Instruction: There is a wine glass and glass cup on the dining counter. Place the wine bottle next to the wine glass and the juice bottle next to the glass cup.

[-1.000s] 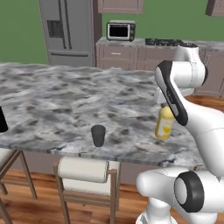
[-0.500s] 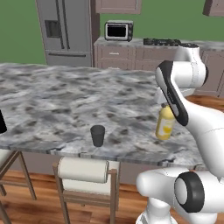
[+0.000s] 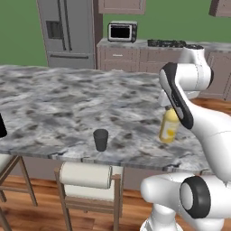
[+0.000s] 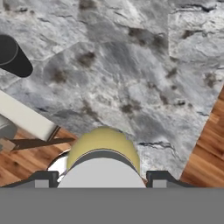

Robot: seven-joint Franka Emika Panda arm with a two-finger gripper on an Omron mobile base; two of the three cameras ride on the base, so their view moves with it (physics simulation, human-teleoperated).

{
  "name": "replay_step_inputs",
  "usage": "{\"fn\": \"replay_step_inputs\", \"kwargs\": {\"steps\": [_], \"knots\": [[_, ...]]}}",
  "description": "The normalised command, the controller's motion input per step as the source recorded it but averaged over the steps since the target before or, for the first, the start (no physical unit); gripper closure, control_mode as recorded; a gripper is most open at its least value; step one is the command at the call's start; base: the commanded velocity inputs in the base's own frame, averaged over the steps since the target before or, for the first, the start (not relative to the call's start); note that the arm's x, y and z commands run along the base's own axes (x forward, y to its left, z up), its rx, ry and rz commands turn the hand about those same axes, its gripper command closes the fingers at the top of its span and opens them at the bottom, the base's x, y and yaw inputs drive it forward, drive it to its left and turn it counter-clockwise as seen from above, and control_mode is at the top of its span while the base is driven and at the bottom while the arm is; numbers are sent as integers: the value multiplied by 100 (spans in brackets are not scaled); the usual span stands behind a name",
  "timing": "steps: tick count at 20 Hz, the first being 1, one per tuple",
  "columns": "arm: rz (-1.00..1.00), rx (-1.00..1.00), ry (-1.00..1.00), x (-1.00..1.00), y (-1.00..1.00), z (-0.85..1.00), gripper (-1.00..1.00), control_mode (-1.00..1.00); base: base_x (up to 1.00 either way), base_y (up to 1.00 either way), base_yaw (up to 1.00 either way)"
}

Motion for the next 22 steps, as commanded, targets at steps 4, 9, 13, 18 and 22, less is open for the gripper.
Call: {"fn": "replay_step_inputs", "kwargs": {"steps": [4,9,13,18,22], "knots": [[-14,0,-12,39,35,0,100,-100,0,0,0],[-16,0,-9,25,65,0,100,-100,0,0,0],[-12,0,-3,3,65,-4,100,-100,0,0,0],[-12,0,0,5,65,-17,100,-100,0,0,0],[-16,1,0,15,49,-17,100,-100,0,0,0]]}}
